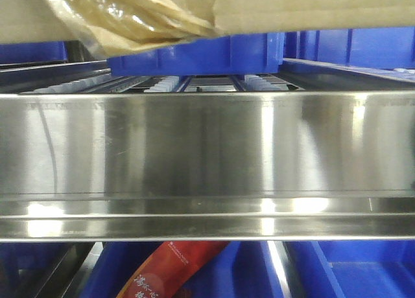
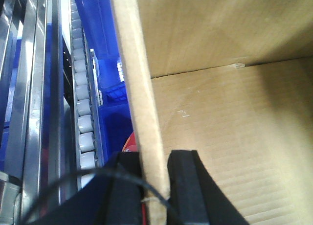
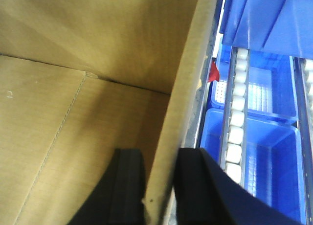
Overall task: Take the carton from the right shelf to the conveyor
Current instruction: 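Lift the carton with both grippers and pull it off the shelf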
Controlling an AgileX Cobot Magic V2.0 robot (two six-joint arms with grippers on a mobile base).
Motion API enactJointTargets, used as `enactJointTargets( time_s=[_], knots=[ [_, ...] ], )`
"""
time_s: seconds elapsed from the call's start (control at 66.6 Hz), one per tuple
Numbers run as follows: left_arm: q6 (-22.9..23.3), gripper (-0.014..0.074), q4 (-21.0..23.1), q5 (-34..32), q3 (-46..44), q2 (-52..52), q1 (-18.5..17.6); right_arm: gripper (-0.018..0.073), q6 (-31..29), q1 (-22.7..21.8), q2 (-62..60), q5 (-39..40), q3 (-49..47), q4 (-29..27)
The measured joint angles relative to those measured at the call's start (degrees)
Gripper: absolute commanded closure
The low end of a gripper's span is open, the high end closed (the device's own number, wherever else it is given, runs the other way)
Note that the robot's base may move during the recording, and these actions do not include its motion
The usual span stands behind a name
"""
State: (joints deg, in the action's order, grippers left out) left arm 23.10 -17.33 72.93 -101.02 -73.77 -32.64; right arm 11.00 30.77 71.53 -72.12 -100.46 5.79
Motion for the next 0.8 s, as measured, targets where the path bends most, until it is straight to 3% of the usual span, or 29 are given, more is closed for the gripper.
enactJointTargets(
  time_s=[0.796],
  knots=[
    [0.0,0.0614,-1.0,0.0,-0.2,0.1,0.0,0.0628,0.0,0.0,0.3,3.3,0.0,0.0]
  ],
)
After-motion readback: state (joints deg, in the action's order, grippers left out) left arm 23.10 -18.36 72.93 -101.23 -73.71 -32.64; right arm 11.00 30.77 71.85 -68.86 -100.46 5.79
